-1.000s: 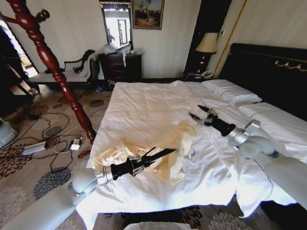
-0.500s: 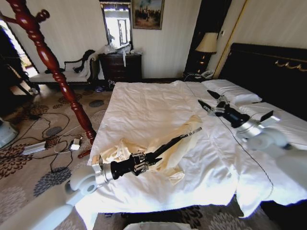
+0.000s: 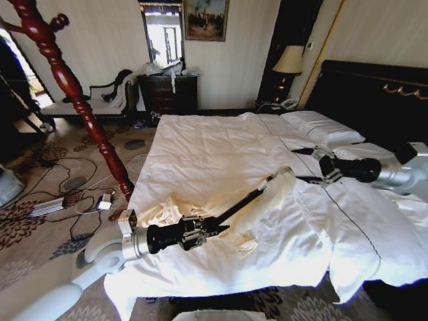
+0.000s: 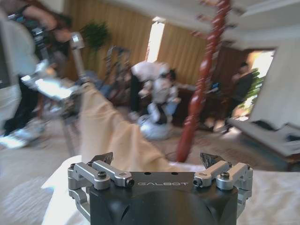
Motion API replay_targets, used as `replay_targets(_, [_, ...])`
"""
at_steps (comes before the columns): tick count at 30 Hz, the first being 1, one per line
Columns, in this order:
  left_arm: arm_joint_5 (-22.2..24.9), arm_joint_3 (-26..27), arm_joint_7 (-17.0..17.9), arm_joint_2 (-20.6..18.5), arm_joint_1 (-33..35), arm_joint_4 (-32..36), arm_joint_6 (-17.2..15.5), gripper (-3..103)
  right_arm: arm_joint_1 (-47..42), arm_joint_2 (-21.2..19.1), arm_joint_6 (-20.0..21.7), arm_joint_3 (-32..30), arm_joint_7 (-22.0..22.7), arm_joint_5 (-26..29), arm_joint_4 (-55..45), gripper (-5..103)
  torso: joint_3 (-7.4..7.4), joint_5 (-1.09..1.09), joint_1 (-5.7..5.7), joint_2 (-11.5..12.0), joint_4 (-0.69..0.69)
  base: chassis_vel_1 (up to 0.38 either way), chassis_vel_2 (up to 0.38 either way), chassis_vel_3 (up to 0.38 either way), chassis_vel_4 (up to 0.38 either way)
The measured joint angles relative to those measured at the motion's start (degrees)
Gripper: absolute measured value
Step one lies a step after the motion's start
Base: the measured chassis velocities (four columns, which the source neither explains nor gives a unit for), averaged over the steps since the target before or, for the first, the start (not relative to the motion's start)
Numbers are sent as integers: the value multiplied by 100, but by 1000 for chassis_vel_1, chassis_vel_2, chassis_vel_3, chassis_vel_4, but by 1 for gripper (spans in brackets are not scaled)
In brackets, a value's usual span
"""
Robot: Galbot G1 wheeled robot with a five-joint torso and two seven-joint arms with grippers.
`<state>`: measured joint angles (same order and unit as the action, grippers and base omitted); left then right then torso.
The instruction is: Pick up the clothes from the bed and hang them on the clothes hanger.
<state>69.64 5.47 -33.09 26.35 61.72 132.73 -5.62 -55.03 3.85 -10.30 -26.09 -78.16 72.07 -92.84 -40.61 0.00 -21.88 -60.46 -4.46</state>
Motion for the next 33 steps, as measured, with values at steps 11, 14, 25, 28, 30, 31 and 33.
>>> replay_targets(11, [-70,-224,-312,-273,-189,47,-100,22,-25,-215,55,52,-191,-768,-399,100,0,-1,0,0,0,0,0,0,0])
replay_targets(14, [92,-248,-668,-414,-318,34,-213,22,-20,-173,-49,56,-121,-1246,-596,100,0,-2,0,0,0,0,0,0,0])
replay_targets(25, [343,-357,-1077,-430,-691,-209,-368,22,3,35,39,62,-283,-1556,-1134,74,0,-1,0,0,-1,0,0,0,0])
replay_targets(28, [336,-337,-1145,-427,-698,-261,-371,22,13,19,75,39,-429,-1569,-1174,68,0,-1,0,0,0,0,0,0,0])
replay_targets(30, [336,-289,-1190,-431,-697,-293,-374,22,24,3,112,19,-521,-1581,-1210,57,0,-2,0,0,0,0,0,0,0])
replay_targets(31, [336,-276,-1202,-434,-698,-300,-374,22,27,0,121,16,-543,-1588,-1218,57,0,-1,0,0,0,0,0,0,0])
replay_targets(33, [336,-257,-1228,-443,-697,-310,-375,22,31,-6,136,10,-574,-1603,-1229,52,0,-1,0,0,0,0,0,0,0])
